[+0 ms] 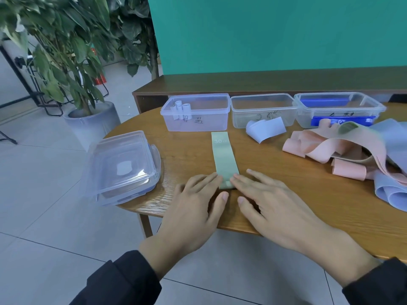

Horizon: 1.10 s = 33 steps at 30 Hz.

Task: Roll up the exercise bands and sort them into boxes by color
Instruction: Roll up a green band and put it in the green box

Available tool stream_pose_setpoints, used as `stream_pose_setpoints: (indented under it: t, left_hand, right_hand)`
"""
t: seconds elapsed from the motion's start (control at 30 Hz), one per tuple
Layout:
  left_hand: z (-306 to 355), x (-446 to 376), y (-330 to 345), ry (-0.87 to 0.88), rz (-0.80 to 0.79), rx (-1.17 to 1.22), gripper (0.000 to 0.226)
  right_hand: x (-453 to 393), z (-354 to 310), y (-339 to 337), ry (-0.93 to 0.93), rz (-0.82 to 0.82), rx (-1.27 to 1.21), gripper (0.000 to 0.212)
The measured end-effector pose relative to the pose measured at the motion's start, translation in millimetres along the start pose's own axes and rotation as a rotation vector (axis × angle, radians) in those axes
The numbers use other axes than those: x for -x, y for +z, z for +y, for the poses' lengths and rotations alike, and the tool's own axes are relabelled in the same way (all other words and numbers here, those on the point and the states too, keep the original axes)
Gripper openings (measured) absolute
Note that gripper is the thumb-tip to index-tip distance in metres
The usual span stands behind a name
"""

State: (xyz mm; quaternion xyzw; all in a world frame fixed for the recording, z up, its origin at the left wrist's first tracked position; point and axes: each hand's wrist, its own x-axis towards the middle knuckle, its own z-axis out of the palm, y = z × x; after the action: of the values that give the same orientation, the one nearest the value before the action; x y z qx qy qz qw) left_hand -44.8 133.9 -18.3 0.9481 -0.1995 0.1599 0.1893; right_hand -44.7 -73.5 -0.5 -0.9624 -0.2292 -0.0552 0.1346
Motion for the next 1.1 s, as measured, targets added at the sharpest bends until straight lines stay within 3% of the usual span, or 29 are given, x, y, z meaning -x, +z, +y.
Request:
stream_pose_setpoints:
  t: [0.17,0.33,0.5,0.67,0.87,1.1]
  left_hand:
    - [-4,2,5,0.029,0.054,0.011,0.048]
    - [-3,-5,5,0.037,0.038,-0.072,0.049]
    - [-3,-11,0,0.038,0.035,-0.117,0.050]
    - [1,-16,0,-0.022,-0.056,-0.114,0.061]
    - [0,-19,1,-0.012,-0.032,0.004,0.056]
    - [-7,-30,-1,-0.033,-0.106,-0.035,0.048]
  right_hand:
    - [-8,2,-1,0.009,-0.032,0.012,0.079]
    - [-13,2,1,0.019,-0.020,0.007,0.074]
    - [-9,2,1,0.021,0.092,-0.064,0.071]
    - [-14,3,1,0.034,0.018,-0.029,0.079]
    - [-24,6,-3,0.057,-0.021,-0.017,0.057]
    - [-29,7,-3,0.046,0.025,-0.036,0.062]
